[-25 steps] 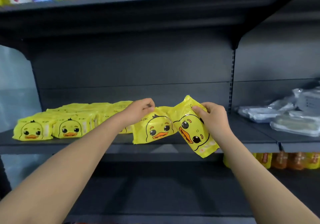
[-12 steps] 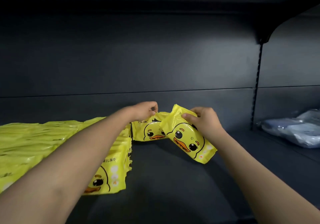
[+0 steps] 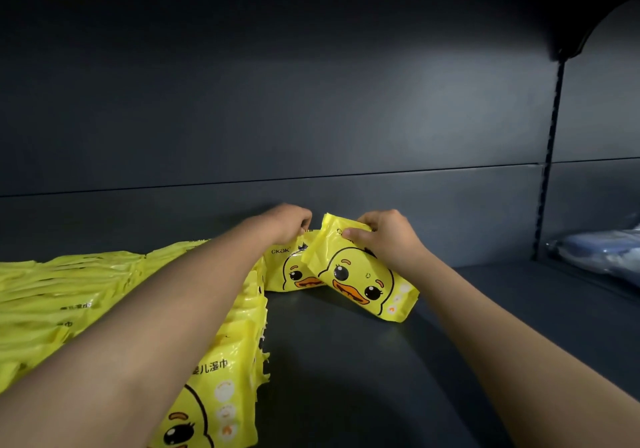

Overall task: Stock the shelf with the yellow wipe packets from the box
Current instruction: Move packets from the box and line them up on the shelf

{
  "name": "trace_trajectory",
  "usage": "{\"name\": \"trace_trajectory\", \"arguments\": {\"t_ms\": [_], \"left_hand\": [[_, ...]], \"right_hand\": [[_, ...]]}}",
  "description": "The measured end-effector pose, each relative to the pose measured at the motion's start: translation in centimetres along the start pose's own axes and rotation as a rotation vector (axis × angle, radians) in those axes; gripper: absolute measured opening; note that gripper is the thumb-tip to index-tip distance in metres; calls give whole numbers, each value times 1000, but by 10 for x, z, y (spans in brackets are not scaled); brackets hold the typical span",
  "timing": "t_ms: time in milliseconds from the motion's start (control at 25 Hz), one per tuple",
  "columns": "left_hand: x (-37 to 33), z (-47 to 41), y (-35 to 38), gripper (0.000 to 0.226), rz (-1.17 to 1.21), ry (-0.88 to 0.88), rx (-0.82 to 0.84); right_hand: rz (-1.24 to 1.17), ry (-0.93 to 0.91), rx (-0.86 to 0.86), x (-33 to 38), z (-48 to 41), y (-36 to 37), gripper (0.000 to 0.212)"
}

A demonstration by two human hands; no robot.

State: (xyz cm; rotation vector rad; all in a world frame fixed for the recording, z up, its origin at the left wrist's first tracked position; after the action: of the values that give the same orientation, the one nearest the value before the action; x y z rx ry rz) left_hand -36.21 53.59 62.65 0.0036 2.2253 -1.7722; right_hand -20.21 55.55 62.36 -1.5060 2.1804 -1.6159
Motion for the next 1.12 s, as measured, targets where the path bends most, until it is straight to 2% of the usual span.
{"name": "trace_trajectory", "arguments": {"t_ms": [240,400,600,760,840,920,1120], "left_hand": [[-4,6,-12,6,-84,-24,-47],[1,21,-27,19,-181,-69,-42],[24,52,-47,22,-165,-133,-40],[43,77,-52,18,-90,-158,-79],[45,85,-53,17,-75,-144,-85],[46,89,-55,16,-33,-127,-104],[46,95,-56,16,3,-106,-117]], "right_hand": [[-11,-8,-12,-6,-1,-5,24],[56,-61,32,1,-5,-2,25],[333,-272,82,42,-27,38,32],[714,-515,42,77,-31,92,51],[735,-501,9,74,-27,95,66],[742,-499,-12,64,-23,88,72],[831,-477,36,43,-20,88,64]]}}
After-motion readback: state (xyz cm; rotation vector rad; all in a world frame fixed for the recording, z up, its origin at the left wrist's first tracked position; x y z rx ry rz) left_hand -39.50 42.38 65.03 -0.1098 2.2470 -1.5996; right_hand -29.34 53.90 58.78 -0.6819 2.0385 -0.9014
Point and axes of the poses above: each hand's wrist, its own z-axis away from the middle knuckle, its own y-axis out of the palm, x = y × z, the point moved 9 cm from there along -z, towards the middle knuckle, and after that the axes turned 13 degrees about z, right-handed, at the moved point
